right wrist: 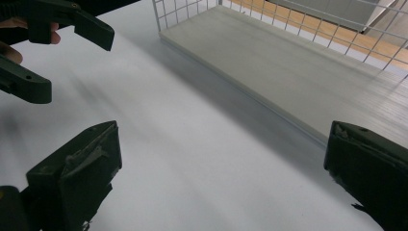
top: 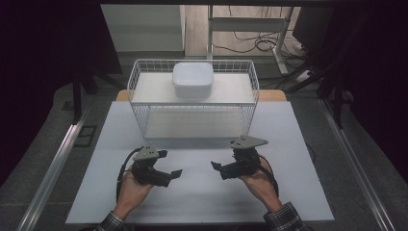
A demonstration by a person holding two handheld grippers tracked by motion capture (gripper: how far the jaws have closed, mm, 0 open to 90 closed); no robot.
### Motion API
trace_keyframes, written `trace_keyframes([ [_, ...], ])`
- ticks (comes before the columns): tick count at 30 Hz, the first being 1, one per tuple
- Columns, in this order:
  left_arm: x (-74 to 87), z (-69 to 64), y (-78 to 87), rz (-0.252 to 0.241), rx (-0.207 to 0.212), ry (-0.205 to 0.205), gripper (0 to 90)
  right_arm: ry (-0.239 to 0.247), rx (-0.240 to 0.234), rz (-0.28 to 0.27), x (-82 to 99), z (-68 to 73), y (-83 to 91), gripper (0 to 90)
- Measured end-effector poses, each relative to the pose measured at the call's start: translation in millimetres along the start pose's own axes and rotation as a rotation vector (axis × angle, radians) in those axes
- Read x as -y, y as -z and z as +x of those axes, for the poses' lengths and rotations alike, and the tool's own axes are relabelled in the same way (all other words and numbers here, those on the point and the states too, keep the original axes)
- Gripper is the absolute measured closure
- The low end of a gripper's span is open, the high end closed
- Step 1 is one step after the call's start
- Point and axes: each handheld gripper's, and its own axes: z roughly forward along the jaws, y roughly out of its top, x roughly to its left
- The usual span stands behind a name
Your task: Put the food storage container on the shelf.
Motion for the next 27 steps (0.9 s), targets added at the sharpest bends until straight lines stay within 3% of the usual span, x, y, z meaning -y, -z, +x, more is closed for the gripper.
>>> trace_keyframes([
  [8,11.2,-1.3,5.6,0.002,-0.020,0.010,6.3,-0.002,0.008,0.009,8.1,1.1,1.2,0.0],
  [17,30.4,1.3,12.6,0.023,-0.028,0.048,4.5,-0.033,0.009,0.011,24.5,-3.8,8.0,0.0],
  [27,41.7,2.6,25.2,0.023,-0.054,0.052,2.5,-0.046,0.038,0.008,38.5,-9.2,19.8,0.0],
])
